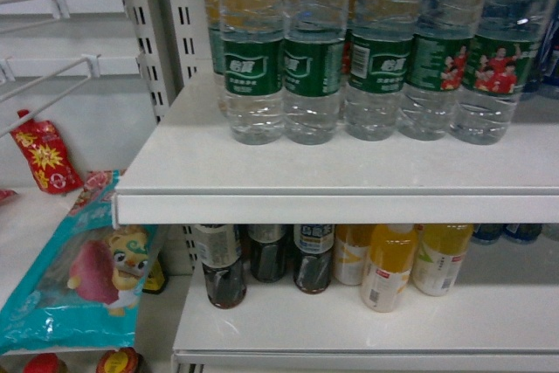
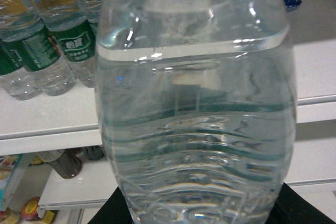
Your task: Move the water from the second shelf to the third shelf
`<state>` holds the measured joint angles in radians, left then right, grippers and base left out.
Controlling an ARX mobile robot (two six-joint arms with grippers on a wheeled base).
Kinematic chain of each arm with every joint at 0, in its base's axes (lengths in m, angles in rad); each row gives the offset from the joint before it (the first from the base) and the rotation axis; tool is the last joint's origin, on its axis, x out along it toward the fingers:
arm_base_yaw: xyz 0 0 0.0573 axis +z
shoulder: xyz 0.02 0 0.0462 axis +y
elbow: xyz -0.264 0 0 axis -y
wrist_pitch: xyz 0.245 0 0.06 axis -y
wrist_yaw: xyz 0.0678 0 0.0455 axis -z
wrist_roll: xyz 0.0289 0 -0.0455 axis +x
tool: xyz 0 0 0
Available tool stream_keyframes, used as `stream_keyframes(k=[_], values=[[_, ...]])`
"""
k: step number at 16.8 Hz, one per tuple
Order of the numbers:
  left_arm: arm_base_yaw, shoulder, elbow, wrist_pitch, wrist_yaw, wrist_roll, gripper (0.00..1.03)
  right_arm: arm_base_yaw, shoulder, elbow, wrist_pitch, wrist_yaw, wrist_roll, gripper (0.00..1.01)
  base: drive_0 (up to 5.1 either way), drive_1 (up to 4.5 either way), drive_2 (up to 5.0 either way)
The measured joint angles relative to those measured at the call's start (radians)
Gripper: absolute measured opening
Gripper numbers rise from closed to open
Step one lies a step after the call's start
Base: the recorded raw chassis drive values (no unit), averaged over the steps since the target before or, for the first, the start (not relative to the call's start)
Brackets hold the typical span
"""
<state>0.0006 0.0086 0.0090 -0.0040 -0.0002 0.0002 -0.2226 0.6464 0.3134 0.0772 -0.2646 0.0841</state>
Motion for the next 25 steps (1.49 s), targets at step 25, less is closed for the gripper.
stream_keyframes(k=[25], values=[[-0.001,0.000,0.000,0.000,0.000,0.000,0.98,0.069,0.159,0.022,0.271,0.013,0.032,0.39,-1.4,0.67,0.7]])
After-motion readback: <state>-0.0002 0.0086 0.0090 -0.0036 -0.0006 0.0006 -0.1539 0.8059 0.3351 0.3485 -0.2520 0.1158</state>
